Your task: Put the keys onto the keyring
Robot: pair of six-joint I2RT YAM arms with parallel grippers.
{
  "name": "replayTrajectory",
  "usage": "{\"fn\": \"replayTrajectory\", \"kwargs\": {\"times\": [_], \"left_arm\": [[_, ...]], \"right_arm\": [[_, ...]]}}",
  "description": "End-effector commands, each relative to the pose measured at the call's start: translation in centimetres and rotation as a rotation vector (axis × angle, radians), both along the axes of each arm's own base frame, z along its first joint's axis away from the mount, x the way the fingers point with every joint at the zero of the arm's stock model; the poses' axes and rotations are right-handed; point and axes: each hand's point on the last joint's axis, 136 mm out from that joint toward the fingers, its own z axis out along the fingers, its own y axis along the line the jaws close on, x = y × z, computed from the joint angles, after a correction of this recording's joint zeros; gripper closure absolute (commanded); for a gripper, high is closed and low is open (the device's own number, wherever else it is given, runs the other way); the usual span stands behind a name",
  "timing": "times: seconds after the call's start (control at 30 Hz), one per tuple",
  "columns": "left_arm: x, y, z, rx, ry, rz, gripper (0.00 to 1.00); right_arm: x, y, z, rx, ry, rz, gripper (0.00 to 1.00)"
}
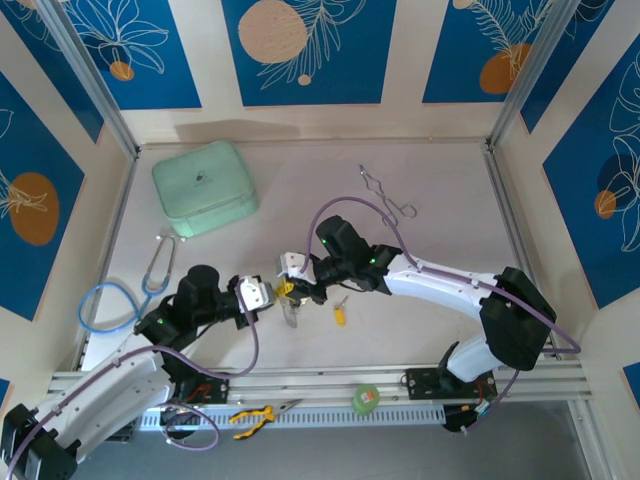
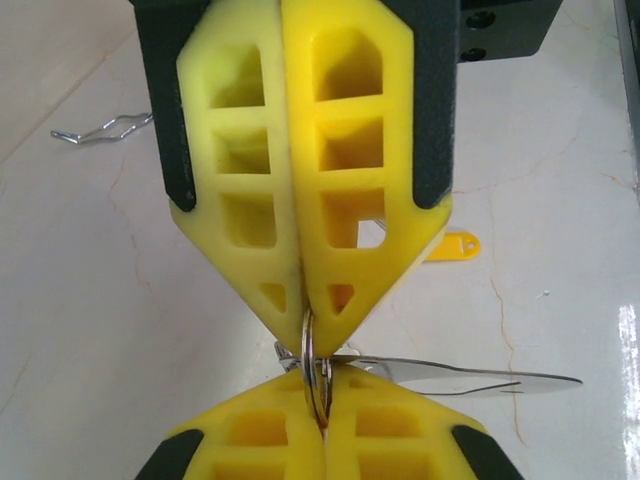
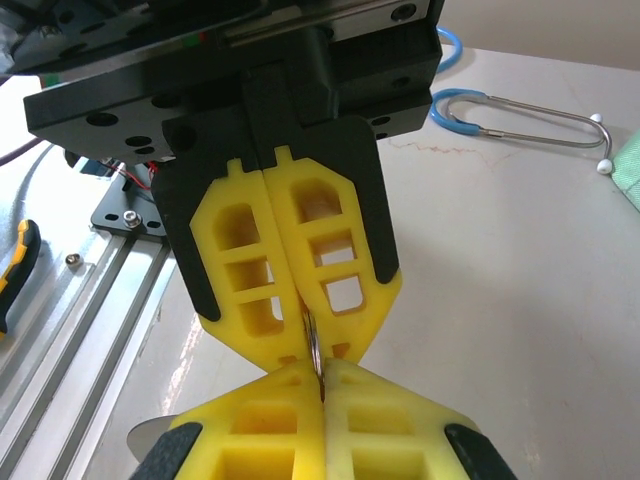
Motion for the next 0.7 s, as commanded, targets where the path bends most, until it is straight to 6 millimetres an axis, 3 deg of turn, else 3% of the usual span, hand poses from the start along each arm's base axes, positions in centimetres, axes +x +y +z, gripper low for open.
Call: {"fn": "replayTrajectory", "kwargs": {"times": [0.0, 0.1, 0.2, 0.27, 0.4, 0.67], "left_arm": [[-0.3, -0.9, 2.5, -0.08, -0.075, -0.054, 1.0], [-0.3, -0.9, 2.9, -0.087, -0.095, -0.057, 1.0], [-0.5, -1.0, 3.2, -0.113, -0.1, -0.065, 1.0], [-0.7, -1.2, 3.4, -0.138, -0.095, -0.077, 1.0], [-1.3, -1.8, 3.5, -0.179, -0.065, -0.117, 1.0], [-1.6, -2.4, 3.5, -0.208, -0.037, -0.15, 1.0]], "right_arm": [[-0.7, 0.4, 1.2, 0.011, -0.005, 0.024, 1.0], [-0.4, 0.2, 1.5, 0.031, -0.003, 0.003, 0.96], [-0.1, -0.6, 3.0, 0.119, 0.028, -0.028, 0.71], [0.2, -1.5, 4.6, 0.207, 0.055, -0.042, 0.64], [1.1, -3.6, 5.9, 0.327, 0.086, -0.094, 0.62], [1.1, -4.5, 2.6, 0.31, 0.067, -0.156, 0.71]]}}
